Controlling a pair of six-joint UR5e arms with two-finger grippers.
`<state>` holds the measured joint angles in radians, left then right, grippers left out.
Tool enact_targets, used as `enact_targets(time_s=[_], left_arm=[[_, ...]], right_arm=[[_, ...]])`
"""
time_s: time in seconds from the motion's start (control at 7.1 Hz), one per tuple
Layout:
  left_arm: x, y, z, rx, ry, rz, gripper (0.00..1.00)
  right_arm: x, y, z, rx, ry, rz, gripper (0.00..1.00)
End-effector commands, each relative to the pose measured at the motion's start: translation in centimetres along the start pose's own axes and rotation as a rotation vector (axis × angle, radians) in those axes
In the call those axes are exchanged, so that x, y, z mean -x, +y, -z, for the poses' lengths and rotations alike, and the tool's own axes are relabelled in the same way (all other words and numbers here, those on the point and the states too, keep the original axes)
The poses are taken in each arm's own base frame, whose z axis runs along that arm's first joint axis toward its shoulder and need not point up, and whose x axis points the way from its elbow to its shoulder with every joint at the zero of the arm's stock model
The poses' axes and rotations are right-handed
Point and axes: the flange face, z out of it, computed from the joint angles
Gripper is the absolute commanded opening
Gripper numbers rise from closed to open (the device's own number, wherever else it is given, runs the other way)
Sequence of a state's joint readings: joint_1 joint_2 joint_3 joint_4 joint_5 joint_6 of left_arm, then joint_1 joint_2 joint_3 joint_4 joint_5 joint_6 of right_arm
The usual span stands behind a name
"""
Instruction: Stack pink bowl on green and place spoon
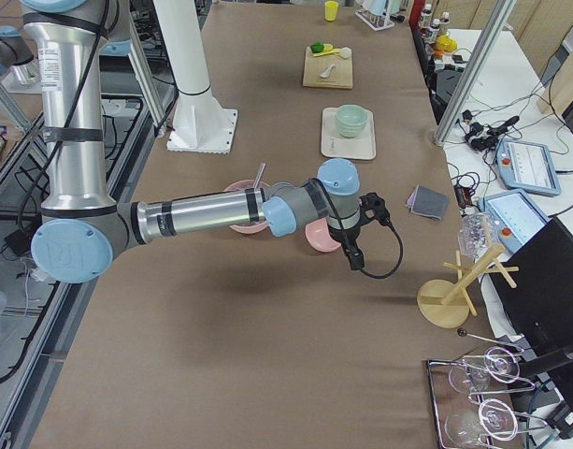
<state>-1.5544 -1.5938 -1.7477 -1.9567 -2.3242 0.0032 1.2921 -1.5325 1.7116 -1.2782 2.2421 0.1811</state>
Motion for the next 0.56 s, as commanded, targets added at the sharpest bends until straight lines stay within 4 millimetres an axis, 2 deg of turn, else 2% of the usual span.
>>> enact_targets(time_s=[0.0,0.28,0.42], left_arm=[[0.1,0.2,-0.2,-0.011,0.0,-0.006,0.98],[0.1,0.2,-0.2,-0.01,0.001,-0.007,0.98],[0.1,0.2,-0.2,-0.01,0.001,-0.007,0.98]], right_arm=[[2.7,0.7,-6.6,-0.018,-0.018,-0.119,0.97],[6.3,1.5,-10.5,-0.093,-0.074,-0.24,0.94],[7.3,1.7,-11.2,-0.094,-0.07,-0.267,0.81]])
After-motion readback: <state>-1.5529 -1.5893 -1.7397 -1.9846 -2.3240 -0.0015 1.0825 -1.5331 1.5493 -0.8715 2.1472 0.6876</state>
